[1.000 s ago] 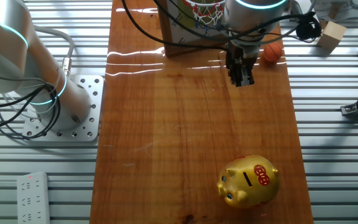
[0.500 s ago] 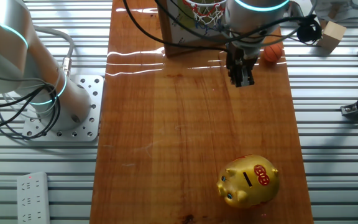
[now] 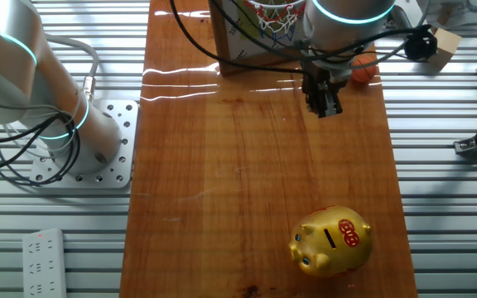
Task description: Grab a basketball, release it and shoot it into the basket
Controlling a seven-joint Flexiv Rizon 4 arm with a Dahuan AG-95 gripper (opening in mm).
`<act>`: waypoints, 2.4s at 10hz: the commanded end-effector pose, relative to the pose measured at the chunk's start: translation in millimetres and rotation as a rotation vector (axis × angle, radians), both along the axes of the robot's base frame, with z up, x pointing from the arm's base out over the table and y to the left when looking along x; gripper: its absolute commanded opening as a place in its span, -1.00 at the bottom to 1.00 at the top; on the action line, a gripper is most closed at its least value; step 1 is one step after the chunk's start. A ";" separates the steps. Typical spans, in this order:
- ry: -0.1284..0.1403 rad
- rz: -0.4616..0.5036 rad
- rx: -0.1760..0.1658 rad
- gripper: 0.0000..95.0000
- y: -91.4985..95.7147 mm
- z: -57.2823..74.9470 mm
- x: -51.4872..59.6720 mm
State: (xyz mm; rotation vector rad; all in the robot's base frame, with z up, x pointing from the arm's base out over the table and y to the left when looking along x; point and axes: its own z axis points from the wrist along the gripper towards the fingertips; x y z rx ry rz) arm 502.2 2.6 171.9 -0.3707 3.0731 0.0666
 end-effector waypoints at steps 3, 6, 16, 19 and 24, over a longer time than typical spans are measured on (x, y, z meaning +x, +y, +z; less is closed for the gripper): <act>-0.063 -0.116 0.002 -1.00 -0.4 0.5 -2.1; -0.048 -0.119 -0.049 -1.00 -0.4 0.5 -2.1; -0.047 -0.131 0.014 -1.00 -2.9 1.4 6.8; -0.046 -0.123 0.013 -1.00 -3.0 2.6 8.9; 0.007 -0.055 0.025 -1.00 -8.0 15.0 105.0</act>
